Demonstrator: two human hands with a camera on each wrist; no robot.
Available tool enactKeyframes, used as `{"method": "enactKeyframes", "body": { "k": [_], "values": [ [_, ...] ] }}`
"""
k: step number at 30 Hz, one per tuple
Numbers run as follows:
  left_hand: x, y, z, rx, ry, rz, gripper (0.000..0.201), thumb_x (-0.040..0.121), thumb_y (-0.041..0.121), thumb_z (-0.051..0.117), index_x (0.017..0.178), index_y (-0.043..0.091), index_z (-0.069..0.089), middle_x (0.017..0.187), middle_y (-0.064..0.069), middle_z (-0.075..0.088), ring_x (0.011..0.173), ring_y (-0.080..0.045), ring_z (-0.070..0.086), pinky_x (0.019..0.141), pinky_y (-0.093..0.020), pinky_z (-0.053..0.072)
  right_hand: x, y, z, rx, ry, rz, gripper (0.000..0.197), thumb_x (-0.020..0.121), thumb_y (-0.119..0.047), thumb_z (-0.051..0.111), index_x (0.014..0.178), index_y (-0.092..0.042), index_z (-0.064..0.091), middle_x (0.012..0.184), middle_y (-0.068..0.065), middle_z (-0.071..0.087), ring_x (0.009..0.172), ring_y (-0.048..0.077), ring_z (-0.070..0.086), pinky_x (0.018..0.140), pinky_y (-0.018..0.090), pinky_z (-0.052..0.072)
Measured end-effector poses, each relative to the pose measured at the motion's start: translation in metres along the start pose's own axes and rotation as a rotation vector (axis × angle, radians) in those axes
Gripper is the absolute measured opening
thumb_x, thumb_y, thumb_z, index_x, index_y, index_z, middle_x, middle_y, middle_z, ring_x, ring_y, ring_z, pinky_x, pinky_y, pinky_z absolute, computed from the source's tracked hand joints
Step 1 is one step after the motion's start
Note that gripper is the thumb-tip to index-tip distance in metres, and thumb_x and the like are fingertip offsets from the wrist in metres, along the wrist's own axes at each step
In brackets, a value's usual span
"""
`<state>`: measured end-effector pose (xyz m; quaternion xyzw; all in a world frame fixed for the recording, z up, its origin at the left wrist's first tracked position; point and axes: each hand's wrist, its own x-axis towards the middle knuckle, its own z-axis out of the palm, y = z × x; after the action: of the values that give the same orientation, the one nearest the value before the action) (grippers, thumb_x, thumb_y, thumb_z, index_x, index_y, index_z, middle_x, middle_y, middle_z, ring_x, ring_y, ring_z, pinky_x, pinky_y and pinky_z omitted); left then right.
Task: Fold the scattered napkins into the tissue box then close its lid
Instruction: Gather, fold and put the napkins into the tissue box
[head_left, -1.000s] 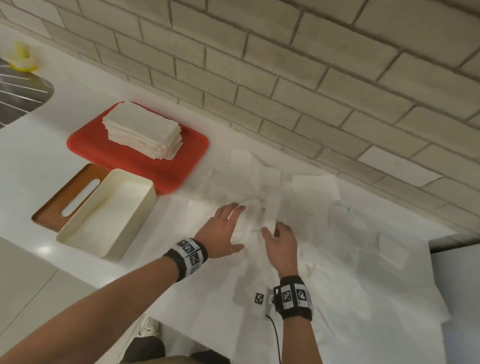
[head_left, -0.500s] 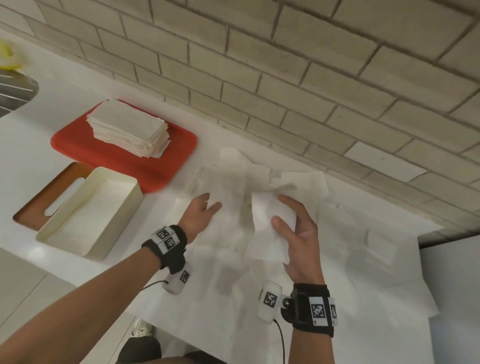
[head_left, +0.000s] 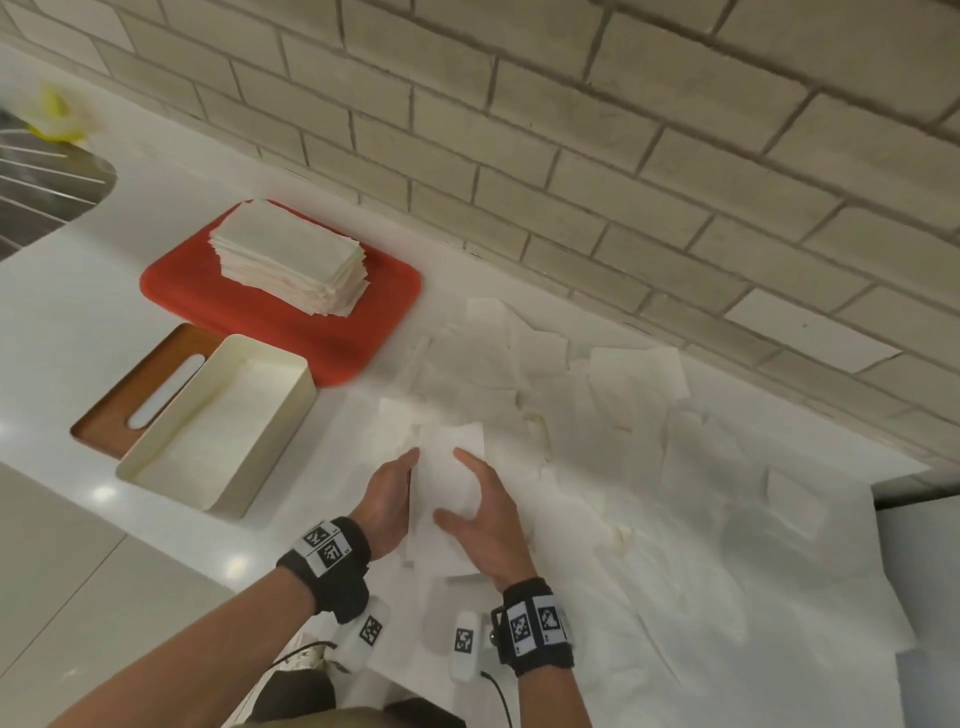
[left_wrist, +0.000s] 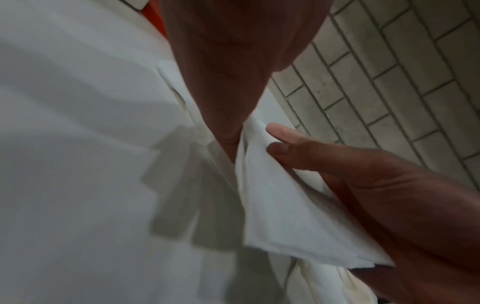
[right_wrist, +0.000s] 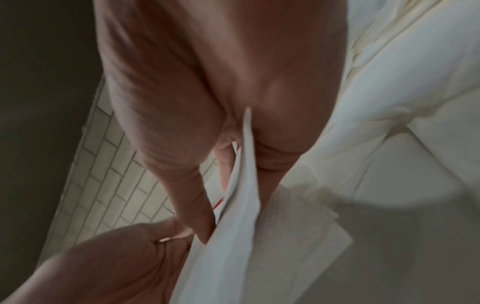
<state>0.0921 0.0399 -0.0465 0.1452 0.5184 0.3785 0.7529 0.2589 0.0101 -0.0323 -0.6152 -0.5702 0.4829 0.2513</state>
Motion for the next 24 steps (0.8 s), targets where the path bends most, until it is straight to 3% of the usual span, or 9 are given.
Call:
{"method": "enactKeyframes", "body": {
  "k": [5, 7, 10, 12, 14, 16, 19, 21, 24],
  "values": [
    [0.009, -0.014, -0.002, 0.250, 0.048, 0.114, 0.028, 0.111, 0.020, 0.058, 0.120, -0.002, 0.072, 0.115, -0.023, 0.078, 0.116, -0.049, 0.071, 0.106, -0.064, 0.054, 0.018, 0.004, -0.024, -0.128, -0.060, -0.016, 0.077, 0.092, -0.053, 0.081, 0.159, -0.041, 0.045, 0.154, -0.028, 0.047, 0.134, -0.007, 0.049, 0.113, 0.021, 0.040],
    [0.013, -0.016, -0.009, 0.285, 0.094, 0.120, 0.028, 0.112, 0.022, 0.057, 0.120, 0.000, 0.072, 0.115, -0.021, 0.078, 0.113, -0.046, 0.073, 0.105, -0.065, 0.054, 0.039, 0.005, -0.062, -0.118, 0.234, 0.043, 0.055, 0.098, -0.050, 0.076, 0.146, -0.030, 0.059, 0.140, -0.014, 0.064, 0.118, 0.010, 0.069, 0.103, 0.032, 0.054],
    [0.011, -0.014, -0.016, 0.300, 0.096, 0.127, 0.028, 0.112, 0.028, 0.056, 0.126, 0.007, 0.070, 0.119, -0.017, 0.079, 0.113, -0.041, 0.074, 0.104, -0.064, 0.056, 0.077, 0.014, -0.122, -0.278, 0.650, 0.285, 0.055, 0.101, -0.049, 0.067, 0.144, -0.017, 0.055, 0.141, 0.012, 0.061, 0.128, 0.039, 0.061, 0.108, 0.048, 0.048],
    [0.007, -0.015, -0.022, 0.301, 0.071, 0.148, 0.027, 0.113, 0.028, 0.055, 0.133, 0.015, 0.067, 0.124, -0.011, 0.078, 0.116, -0.037, 0.074, 0.105, -0.062, 0.056, 0.097, 0.022, -0.143, -0.420, 0.560, 0.427, 0.075, 0.091, -0.061, 0.071, 0.149, -0.018, 0.048, 0.145, 0.014, 0.059, 0.133, 0.042, 0.056, 0.113, 0.055, 0.044],
    [0.002, -0.016, -0.024, 0.291, 0.050, 0.165, 0.028, 0.114, 0.027, 0.053, 0.138, 0.019, 0.063, 0.128, -0.009, 0.077, 0.117, -0.034, 0.074, 0.104, -0.059, 0.057, 0.110, 0.026, -0.152, -0.558, 0.397, 0.464, 0.069, 0.087, -0.060, 0.071, 0.143, -0.022, 0.056, 0.138, 0.010, 0.066, 0.129, 0.039, 0.060, 0.110, 0.052, 0.043],
    [0.002, -0.017, -0.026, 0.270, 0.050, 0.161, 0.029, 0.114, 0.028, 0.053, 0.141, 0.019, 0.061, 0.129, -0.009, 0.076, 0.117, -0.034, 0.074, 0.103, -0.059, 0.058, 0.115, 0.020, -0.156, -0.635, 0.332, 0.387, 0.055, 0.097, -0.052, 0.066, 0.142, -0.020, 0.062, 0.138, 0.010, 0.068, 0.131, 0.037, 0.057, 0.107, 0.050, 0.040],
    [0.006, -0.021, -0.032, 0.239, 0.087, 0.132, 0.046, 0.107, 0.040, 0.061, 0.147, 0.018, 0.057, 0.132, -0.007, 0.075, 0.120, -0.033, 0.073, 0.108, -0.059, 0.055, 0.101, -0.005, -0.148, -0.708, 0.430, 0.239, 0.051, 0.105, -0.051, 0.059, 0.145, -0.019, 0.063, 0.147, 0.008, 0.060, 0.144, 0.037, 0.038, 0.118, 0.055, 0.030],
    [0.010, -0.023, -0.036, 0.220, 0.085, 0.100, 0.047, 0.107, 0.041, 0.060, 0.147, 0.016, 0.058, 0.133, -0.008, 0.075, 0.122, -0.034, 0.072, 0.110, -0.059, 0.054, 0.081, -0.027, -0.135, -0.593, 0.423, 0.143, 0.055, 0.108, -0.049, 0.056, 0.153, -0.016, 0.055, 0.160, 0.006, 0.051, 0.155, 0.035, 0.029, 0.126, 0.054, 0.023],
    [0.011, -0.021, -0.035, 0.185, 0.104, 0.074, 0.036, 0.114, 0.034, 0.051, 0.137, 0.012, 0.066, 0.129, -0.013, 0.076, 0.122, -0.037, 0.071, 0.112, -0.058, 0.052, 0.049, -0.056, -0.102, -0.034, 0.273, 0.034, 0.067, 0.107, -0.045, 0.063, 0.164, -0.017, 0.041, 0.165, 0.004, 0.050, 0.153, 0.025, 0.046, 0.127, 0.040, 0.035]
  ]
}}
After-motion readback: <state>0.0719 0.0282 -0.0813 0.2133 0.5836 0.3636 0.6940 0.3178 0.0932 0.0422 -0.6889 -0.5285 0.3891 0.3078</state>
